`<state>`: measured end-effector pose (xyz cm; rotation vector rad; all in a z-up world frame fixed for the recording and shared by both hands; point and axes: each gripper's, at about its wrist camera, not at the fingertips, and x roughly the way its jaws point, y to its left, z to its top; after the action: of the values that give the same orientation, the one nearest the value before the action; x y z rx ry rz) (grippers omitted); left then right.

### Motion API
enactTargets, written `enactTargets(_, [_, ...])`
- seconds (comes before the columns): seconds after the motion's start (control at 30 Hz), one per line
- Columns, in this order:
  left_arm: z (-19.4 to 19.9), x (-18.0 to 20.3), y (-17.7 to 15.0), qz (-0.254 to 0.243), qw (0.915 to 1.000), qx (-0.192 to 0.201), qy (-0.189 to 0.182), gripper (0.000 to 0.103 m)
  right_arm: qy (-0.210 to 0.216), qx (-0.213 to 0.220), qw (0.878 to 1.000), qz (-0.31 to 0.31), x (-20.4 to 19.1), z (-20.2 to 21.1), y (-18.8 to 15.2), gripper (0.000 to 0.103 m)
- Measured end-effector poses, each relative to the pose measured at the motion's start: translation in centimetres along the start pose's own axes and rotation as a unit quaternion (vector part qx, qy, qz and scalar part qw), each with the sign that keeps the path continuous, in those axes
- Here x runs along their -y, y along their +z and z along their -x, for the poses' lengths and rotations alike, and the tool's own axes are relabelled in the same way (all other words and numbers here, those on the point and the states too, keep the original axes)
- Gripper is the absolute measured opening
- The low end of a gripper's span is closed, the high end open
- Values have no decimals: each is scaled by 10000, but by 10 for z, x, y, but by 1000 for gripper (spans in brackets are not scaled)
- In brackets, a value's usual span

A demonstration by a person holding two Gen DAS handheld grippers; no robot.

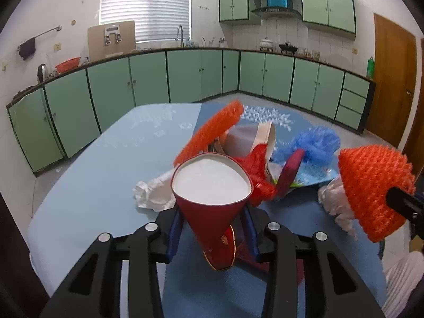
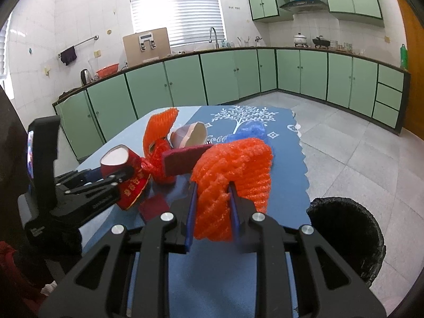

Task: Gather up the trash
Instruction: 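Grasp the red paper cup with the left tool while the right tool holds the orange mesh, then carry both items over the black bin and open both tools to drop them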

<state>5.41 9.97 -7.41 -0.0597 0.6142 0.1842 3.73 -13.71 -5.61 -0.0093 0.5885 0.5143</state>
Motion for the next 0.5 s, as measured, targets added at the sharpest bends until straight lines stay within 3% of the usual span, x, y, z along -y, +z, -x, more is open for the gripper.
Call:
enactTargets(0.17, [21,0,11,-11,9997,230,-97,39,-1,118,9999,-57,3,8,2,22])
enactTargets(0.5, [37,34,25,-250,9972,371,-593,38,-220,278,9992,-159,22,26,7,22])
